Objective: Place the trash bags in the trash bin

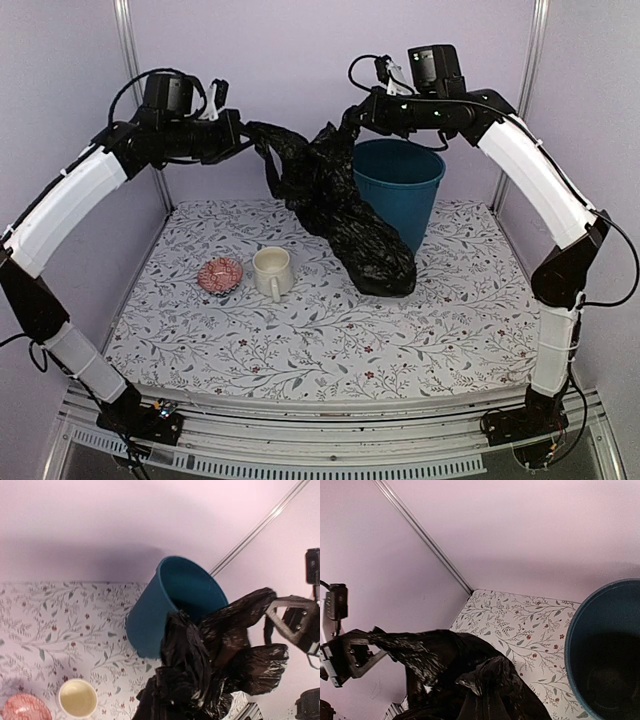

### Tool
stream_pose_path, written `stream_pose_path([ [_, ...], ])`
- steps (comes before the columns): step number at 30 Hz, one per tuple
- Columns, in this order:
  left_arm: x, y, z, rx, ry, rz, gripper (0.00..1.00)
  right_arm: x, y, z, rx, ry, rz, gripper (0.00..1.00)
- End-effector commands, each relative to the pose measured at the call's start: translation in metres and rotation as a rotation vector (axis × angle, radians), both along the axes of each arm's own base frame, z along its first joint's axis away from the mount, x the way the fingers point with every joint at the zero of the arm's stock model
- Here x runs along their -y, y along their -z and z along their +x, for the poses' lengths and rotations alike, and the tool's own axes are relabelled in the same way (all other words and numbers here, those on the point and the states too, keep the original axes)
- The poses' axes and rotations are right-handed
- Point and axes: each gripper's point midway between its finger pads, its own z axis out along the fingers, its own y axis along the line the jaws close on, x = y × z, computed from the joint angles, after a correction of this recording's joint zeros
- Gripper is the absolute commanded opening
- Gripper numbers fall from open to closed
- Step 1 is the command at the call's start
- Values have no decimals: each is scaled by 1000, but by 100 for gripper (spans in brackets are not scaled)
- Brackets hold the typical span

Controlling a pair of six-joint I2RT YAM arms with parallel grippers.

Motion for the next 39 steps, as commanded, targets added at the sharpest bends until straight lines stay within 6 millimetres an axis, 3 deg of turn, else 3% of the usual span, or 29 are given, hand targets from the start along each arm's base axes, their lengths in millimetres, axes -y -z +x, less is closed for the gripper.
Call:
stream_pose_path([
  [1, 22, -129, -28, 359, 149, -30, 0, 22, -109, -55, 214, -75, 157, 1],
  [3, 26, -177, -58, 519, 173, -18, 0, 22, -141, -94, 353, -110, 145, 1],
  [5, 27, -212, -95, 657, 171, -15, 0, 26, -169, -137, 481, -145, 142, 1],
  [7, 28, -226, -128, 748, 170, -28, 0, 23, -171, -165, 563, -177, 105, 1],
  [8, 30, -218, -139, 766, 190, -30, 0, 21, -158, -168, 567, -181, 67, 1],
  [9, 32, -201, -142, 762, 196, -27, 0, 22, -143, -166, 549, -172, 33, 1],
  [10, 31, -173, -140, 731, 187, -20, 0, 18, -115, -161, 500, -167, -13, 1],
  [11, 31, -133, -132, 686, 164, 14, 0, 16, -85, -156, 458, -168, -59, 1],
  [13, 29, -16, -114, 519, 123, 147, 0, 12, 16, -137, 323, -132, -234, 1],
  [14, 30, 62, -113, 386, 154, 223, 0, 17, 70, -126, 242, -96, -335, 1],
  [16, 28, 143, -127, 207, 221, 280, 0, 34, 178, -120, 31, -93, -498, 1],
  [17, 25, 167, -136, 124, 238, 281, 0, 44, 223, -127, -102, -106, -536, 1],
  [18, 23, 179, -146, 65, 257, 265, 0, 49, 247, -136, -189, -123, -547, 1],
  [19, 22, 181, -155, 38, 277, 245, 0, 49, 255, -148, -231, -155, -540, 1],
  [20, 20, 174, -163, 44, 283, 221, 0, 45, 250, -159, -239, -180, -510, 1],
  [21, 16, 163, -168, 66, 275, 204, 0, 41, 233, -167, -209, -198, -459, 1],
  [25, -5, 108, -164, 170, 174, 173, 0, 30, 136, -185, -26, -270, -225, 1],
  [31, -3, 26, -158, 274, 154, 126, 0, 24, 25, -181, 139, -260, -66, 1],
  [33, 0, 6, -157, 293, 157, 109, 0, 28, -3, -174, 170, -208, -29, 1],
  [36, 2, -2, -150, 267, 132, 108, 0, 32, -17, -155, 146, -138, -12, 1],
  [39, 4, 12, -145, 191, 110, 101, 0, 32, 3, -143, 80, -123, -31, 1],
])
